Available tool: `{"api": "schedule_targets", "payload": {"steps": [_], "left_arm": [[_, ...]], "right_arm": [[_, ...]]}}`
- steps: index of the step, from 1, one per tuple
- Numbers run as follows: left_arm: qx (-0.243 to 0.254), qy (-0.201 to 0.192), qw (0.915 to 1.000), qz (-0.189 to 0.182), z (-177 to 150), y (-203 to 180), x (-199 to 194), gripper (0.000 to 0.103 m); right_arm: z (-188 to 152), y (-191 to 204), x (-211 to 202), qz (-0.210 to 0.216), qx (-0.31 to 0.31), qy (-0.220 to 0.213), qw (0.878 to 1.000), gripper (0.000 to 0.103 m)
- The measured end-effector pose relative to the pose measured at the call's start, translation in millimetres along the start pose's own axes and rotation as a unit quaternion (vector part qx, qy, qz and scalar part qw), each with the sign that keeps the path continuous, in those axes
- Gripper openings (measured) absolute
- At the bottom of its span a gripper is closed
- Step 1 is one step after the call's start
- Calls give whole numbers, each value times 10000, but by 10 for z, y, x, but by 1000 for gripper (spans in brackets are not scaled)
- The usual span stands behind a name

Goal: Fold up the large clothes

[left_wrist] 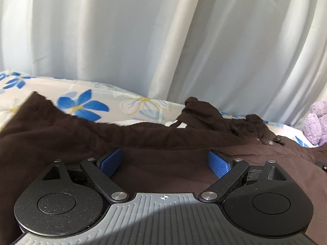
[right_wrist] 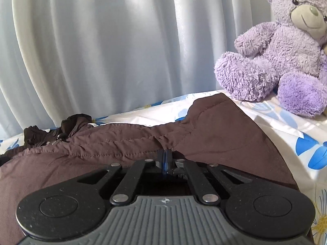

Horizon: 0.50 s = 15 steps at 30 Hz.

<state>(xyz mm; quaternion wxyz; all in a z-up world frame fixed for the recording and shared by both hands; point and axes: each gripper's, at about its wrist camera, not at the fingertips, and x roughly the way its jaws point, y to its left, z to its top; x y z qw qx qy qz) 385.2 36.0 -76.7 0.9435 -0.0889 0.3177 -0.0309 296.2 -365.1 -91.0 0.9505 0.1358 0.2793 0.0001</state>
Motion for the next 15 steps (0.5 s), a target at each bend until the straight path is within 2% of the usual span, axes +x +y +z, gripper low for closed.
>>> {"api": "schedule_targets", "payload": {"steps": [4,6,7,10,12,15], "left_arm": [[592,-123,9946,845,-41,18,-371,98],[936,-194,9870,1290,-76,88,-425,98],[955,-137,9857,1381,-87,145,-409,98],[530,-73,9921,1138,-129,334,-349,101],[415,-91,9936,1051,-156,374,-295,102],[26,-110,9967,805,-190,515,-229,103]], "right_arm": [[42,37,-71,-125,-64,-24,9999,0],[70,86,-182,-300,-303,-315,9986,9],[69,58,-227,-367,-316,-478,9977,12],[102,-144,-188,-511,123,-380,9979,12],[76,-329,-112,-367,601,-246,9972,9],[23,-458,-35,-113,927,-205,9954,8]]}}
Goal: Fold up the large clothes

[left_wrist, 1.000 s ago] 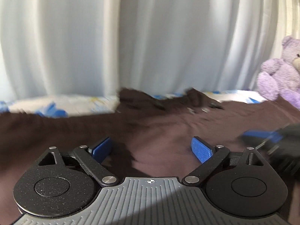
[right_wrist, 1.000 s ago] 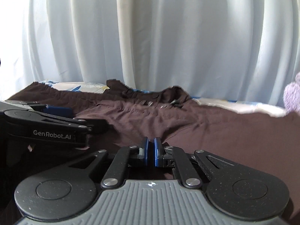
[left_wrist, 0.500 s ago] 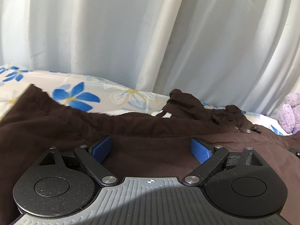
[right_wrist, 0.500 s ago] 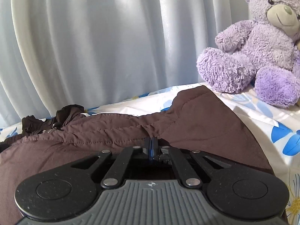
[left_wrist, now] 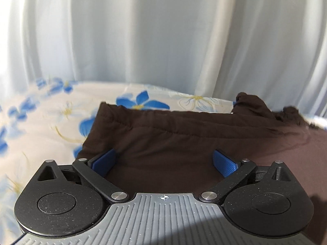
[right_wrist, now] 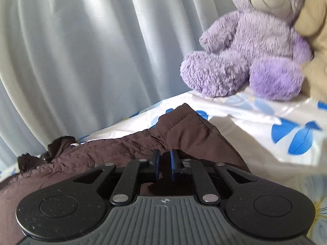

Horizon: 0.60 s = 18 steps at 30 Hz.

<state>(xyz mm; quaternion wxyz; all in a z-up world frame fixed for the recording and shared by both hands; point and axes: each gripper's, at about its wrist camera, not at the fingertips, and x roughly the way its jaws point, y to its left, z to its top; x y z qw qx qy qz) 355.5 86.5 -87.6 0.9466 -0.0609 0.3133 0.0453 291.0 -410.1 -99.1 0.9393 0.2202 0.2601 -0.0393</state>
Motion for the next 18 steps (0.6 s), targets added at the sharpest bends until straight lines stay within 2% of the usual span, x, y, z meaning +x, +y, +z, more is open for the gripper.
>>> {"api": "schedule_targets", "payload": {"steps": [3,5,7,10,12,14,16,18], "left_arm": [[-72,34,10000,-36,30,12,25,103],[-21,147,9999,-15,70,-3,-23,103],[-6,199,9998,4,107,20,-180,103],[-206,141,9996,-99,62,203,-571,103],[-570,152,9975,-378,-54,430,-830,103],[-1027,357,9920,-637,-204,666,-978,103],[-1344,684,9847,-876,-322,820,-1006,103],[-1458,864,9796,-1080,-386,898,-983,103]], "right_arm": [[7,-144,31,270,416,62,9988,8],[5,-123,22,232,389,58,9990,8],[16,10,-7,-28,96,66,9999,8],[9,387,-207,-599,-756,14,9953,14],[-106,654,-543,-112,-1161,-313,9927,14],[-277,891,-880,434,-1278,-449,9898,14],[-502,1112,-1124,894,-1308,-288,9870,15],[-716,1307,-1244,1267,-1352,-28,9827,14]]}}
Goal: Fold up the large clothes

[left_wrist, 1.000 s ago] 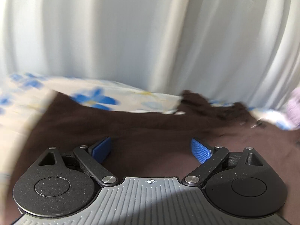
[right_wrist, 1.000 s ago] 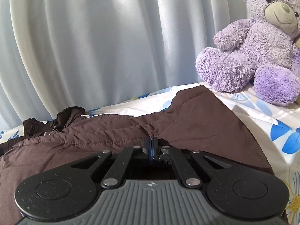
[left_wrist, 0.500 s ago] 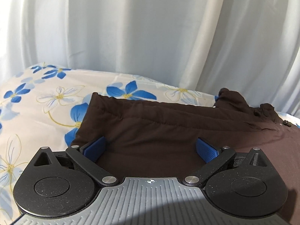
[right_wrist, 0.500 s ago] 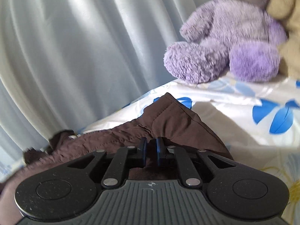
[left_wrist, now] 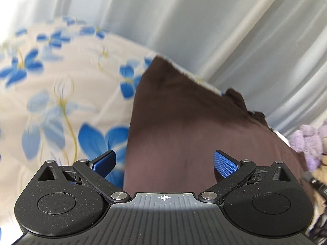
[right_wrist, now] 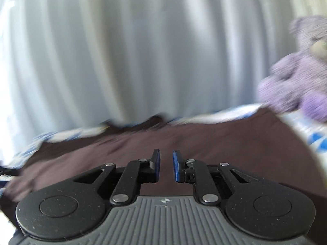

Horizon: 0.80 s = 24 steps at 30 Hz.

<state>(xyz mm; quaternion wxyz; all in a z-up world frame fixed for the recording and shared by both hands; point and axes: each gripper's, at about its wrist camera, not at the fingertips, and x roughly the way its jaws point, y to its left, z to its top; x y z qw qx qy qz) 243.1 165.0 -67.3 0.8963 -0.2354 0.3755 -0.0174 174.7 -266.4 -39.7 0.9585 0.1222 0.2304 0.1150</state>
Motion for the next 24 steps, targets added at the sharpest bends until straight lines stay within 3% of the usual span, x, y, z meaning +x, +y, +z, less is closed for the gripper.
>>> {"api": "schedule_targets", "payload": {"steps": [2,4,8,14,16,20,24], "left_arm": [[-107,134,9996,-244,14,40,38,102],[-240,269,9980,-526,15,68,109,90],[-454,421,9963,-603,37,127,228,81],[-751,679,9891,-1072,123,200,223,47],[-974,707,9831,-1378,173,212,171,33],[-1231,657,9685,-2061,325,29,-34,29],[-1288,694,9447,-2935,438,-443,-178,29]], "right_arm": [[-98,213,0,242,-88,115,9996,14],[-148,377,40,331,-221,204,9990,14],[-164,508,145,312,-250,461,9981,11],[-160,612,147,206,-462,646,9966,0],[-184,619,184,124,-570,726,9956,0],[-312,584,355,7,-556,925,9942,0],[-310,498,383,125,-279,961,9949,0]]}}
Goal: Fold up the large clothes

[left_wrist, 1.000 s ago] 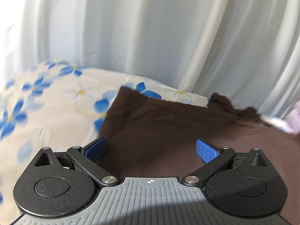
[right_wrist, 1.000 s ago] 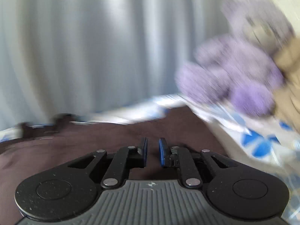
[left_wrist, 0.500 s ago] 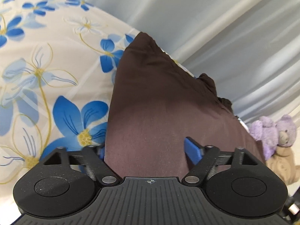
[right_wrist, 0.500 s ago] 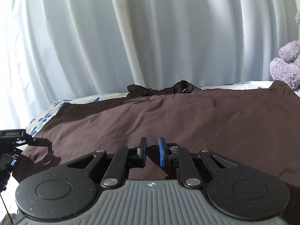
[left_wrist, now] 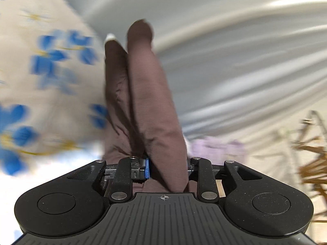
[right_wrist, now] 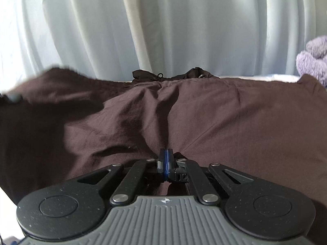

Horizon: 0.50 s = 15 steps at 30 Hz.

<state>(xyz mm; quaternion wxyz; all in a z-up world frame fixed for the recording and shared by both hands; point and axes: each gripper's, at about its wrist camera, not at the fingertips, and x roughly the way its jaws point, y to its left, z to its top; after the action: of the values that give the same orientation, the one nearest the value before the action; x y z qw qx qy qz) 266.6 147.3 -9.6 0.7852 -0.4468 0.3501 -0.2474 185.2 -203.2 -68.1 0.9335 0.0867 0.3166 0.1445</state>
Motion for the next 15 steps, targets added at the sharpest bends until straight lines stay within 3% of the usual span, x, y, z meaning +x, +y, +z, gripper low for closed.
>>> {"api": "schedule_targets", "payload": {"steps": [3,7,9,12,15], "left_arm": [[122,281,9974,-654,-101,-364,352,29],[170,789,9874,-1363,-376,-573,1151,29],[-28,1027,9847,-1407,-545,-481,1601,29],[-262,1187,9863,-1117,-760,-249,2100,29],[5,1115,9874,-1122,-804,-211,2152,32]], "right_arm": [[3,-192,11,349,548,46,9979,0],[-47,-487,44,872,1409,96,9861,0],[-93,-613,63,1125,1767,96,9778,0],[-170,-761,86,1483,2182,88,9645,0],[-208,-880,49,1720,2344,152,9567,0]]}}
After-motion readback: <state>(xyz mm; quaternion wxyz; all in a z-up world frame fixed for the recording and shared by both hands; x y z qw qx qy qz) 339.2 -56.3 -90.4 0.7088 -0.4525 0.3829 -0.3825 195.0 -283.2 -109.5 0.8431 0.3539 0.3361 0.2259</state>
